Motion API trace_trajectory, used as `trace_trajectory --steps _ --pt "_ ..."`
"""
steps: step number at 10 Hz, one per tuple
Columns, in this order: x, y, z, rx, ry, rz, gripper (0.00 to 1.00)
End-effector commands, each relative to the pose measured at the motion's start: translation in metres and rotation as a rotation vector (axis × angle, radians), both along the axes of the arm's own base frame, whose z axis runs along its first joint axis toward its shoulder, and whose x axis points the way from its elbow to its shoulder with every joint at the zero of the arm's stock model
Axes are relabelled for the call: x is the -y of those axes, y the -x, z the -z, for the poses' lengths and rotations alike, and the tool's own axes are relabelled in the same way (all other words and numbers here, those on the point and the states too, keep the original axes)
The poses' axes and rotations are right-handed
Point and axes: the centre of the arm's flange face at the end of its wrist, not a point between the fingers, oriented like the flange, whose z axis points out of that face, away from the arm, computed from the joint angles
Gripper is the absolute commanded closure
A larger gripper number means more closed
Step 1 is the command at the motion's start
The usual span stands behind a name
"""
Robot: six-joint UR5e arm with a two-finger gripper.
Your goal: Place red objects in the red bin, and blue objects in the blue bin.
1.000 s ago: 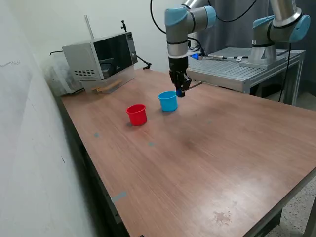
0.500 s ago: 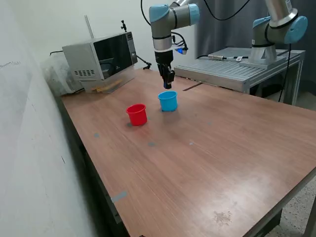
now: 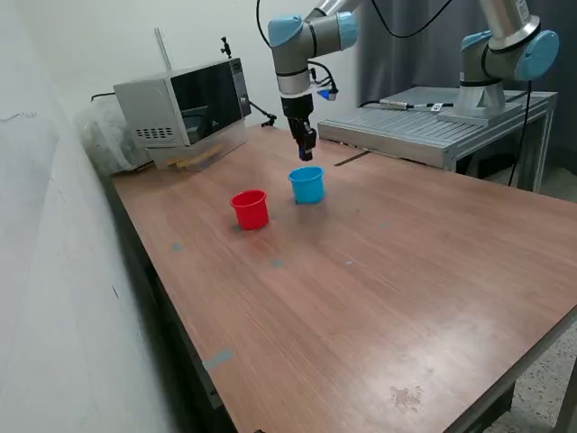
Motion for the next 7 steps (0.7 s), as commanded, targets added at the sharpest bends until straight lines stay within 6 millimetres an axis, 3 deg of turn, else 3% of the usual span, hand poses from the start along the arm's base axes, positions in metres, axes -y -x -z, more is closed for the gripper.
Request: trace_trajectory --steps 1,5,6,7 --pt "-0.0003 -0.0127 0.0111 0.029 0.009 -0.002 1.00" --pt "0.0039 -0.0094 0.0077 0.013 0.006 -0.008 1.00" --pt "0.0037 -0.0084 0.0064 0.010 0.005 -0.008 0.00" --pt "0.0026 -0.0080 0.0058 0.009 0.005 -0.006 0.00"
